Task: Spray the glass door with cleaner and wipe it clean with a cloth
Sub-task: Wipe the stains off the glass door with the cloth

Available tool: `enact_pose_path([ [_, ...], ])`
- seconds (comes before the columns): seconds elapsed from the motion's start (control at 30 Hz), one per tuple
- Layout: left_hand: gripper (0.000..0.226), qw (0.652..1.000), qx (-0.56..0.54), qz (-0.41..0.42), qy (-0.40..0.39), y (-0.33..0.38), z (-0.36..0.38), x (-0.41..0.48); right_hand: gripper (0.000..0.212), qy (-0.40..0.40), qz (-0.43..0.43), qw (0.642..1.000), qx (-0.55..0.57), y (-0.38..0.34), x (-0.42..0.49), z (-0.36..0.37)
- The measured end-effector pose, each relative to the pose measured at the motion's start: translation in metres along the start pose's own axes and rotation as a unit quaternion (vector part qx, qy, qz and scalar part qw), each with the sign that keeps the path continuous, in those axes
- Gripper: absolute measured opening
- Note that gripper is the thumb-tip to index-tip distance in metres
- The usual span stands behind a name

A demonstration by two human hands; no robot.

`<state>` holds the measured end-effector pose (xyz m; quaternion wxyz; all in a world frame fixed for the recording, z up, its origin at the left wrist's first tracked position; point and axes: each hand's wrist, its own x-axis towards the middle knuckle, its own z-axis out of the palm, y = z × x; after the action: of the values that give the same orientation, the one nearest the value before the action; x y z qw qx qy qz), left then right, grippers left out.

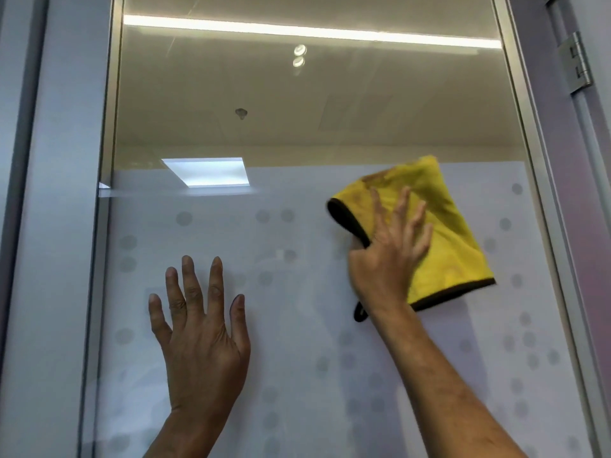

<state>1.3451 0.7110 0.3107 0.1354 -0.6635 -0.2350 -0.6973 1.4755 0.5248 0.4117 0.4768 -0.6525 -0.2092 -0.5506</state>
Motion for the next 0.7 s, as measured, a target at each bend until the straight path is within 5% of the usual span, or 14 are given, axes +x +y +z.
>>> enact_pose_path([
  [0.33,0.064,1.000,-0.009,0.008,0.002,-0.001,-0.004,0.001,0.104,-0.096,-0.257,0.961,0.029,-0.029,-0.092,0.015],
  [0.53,0.066,1.000,-0.003,-0.011,-0.001,0.002,-0.004,0.001,0.098,-0.076,-0.289,0.954,-0.015,0.018,-0.171,0.015],
  [0.7,0.067,1.000,-0.007,-0.013,-0.018,-0.001,-0.002,0.001,0.090,0.011,-0.209,0.969,-0.129,0.083,-0.185,-0.003],
])
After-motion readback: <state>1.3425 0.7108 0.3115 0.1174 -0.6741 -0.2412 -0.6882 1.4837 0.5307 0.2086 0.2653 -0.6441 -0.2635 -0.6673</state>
